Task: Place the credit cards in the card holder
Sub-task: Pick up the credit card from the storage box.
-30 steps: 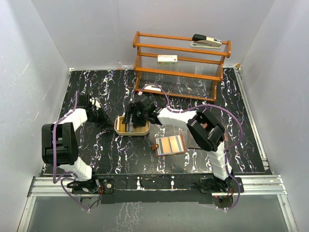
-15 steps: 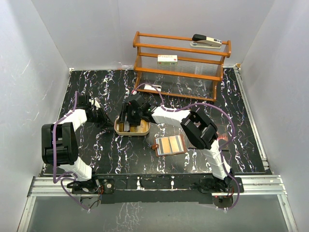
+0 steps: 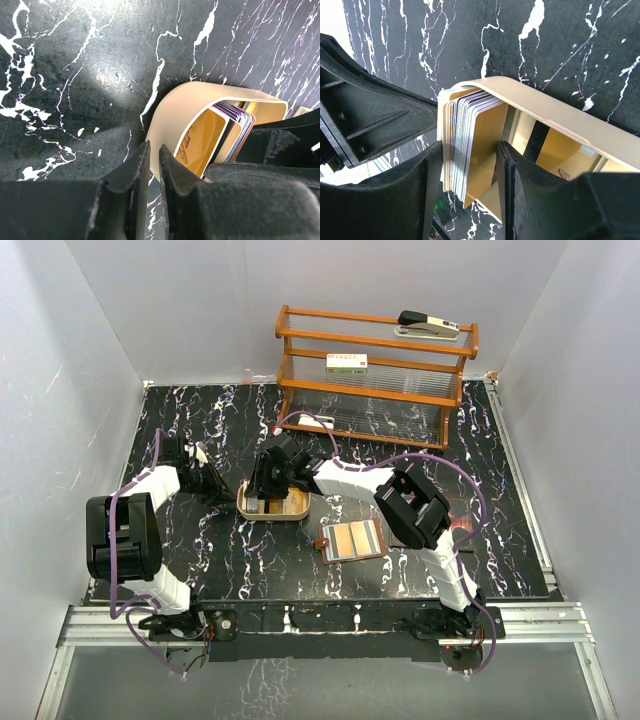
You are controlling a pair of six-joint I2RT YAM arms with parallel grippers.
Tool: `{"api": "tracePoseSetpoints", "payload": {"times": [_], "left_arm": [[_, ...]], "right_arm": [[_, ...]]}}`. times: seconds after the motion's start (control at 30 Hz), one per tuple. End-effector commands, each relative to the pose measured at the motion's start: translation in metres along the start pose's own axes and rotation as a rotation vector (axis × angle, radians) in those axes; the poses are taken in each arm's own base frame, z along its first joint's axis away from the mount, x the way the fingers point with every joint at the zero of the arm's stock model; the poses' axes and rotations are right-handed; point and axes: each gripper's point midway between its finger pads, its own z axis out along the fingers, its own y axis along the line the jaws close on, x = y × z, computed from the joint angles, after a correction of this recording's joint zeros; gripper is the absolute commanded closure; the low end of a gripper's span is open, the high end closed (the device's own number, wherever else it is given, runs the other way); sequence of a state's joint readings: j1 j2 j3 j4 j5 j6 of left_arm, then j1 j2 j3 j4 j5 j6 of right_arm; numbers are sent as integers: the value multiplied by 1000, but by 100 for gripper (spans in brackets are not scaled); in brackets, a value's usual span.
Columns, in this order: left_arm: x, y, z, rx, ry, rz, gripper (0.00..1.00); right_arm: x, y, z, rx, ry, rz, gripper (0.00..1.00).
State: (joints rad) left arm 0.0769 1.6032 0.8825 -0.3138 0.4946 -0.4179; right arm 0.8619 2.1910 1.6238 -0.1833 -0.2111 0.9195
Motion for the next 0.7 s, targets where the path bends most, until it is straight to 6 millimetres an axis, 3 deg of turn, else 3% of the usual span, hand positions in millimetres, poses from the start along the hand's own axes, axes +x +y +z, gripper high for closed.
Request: {"api": "tracePoseSetpoints", "payload": {"times": [0.0, 0.37, 0.67], "left_arm": [[11, -10, 0, 61, 53, -3, 88], [10, -10, 1, 59, 51, -1, 88], [11, -9, 1, 58, 52, -1, 88]], "right_arm": [[-25, 57, -21, -143, -69, -29, 58], [-29, 73, -31, -181, -79, -40, 52], [-29, 77, -35, -185, -83, -46, 56]]}}
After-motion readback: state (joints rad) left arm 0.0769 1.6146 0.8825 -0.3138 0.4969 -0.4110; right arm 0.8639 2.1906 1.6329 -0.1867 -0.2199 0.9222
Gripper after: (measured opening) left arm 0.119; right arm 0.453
